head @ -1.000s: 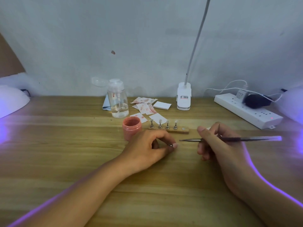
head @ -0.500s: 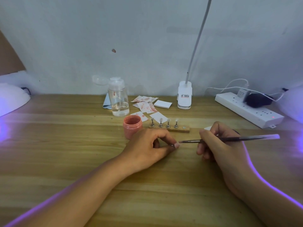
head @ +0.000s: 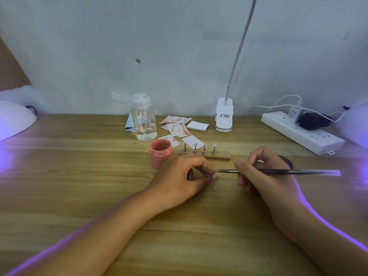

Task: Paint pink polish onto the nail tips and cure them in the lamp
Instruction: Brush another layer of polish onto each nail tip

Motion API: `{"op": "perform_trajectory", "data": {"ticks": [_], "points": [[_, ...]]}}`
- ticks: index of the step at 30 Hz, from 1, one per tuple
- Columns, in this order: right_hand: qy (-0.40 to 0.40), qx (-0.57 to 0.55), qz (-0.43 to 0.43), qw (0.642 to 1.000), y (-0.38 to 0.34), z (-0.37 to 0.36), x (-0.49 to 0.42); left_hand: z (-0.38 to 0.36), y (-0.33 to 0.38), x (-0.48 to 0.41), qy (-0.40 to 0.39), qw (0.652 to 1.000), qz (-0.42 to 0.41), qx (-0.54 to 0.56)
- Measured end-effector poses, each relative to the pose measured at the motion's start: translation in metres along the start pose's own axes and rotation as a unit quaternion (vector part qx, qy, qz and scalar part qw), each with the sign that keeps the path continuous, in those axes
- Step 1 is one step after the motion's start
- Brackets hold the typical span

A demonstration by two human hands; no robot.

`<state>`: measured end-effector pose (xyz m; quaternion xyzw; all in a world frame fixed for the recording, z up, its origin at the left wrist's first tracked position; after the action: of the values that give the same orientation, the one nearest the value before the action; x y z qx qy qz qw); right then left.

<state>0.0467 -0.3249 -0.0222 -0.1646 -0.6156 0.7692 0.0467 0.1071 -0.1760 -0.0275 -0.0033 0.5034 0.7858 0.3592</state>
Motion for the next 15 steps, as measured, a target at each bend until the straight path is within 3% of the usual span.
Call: {"op": "perform_trajectory", "data": {"ticks": [7, 15], "points": [[-0.024, 0.056, 0.016, 0.998, -0.0022, -0.0066, 0.001, -0.0001, -0.0004, 0.001, -0.007, 1.0, -0.001, -0.011], [0.011, 0.049, 0.008, 0.999, -0.0005, -0.0001, 0.0003, 0.0002, -0.001, 0.0004, -0.002, 1.0, 0.005, -0.01]]}}
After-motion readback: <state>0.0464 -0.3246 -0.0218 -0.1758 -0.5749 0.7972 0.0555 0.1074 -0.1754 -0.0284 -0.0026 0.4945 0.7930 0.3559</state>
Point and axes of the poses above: each hand's wrist, its own x-axis away from the middle knuckle, its own z-axis out of the back of the hand, y = z × x, the point moved 10 cm from there along -x, towards the middle knuckle, and after that the axes turned 12 degrees about x, right-handed, at the moved point
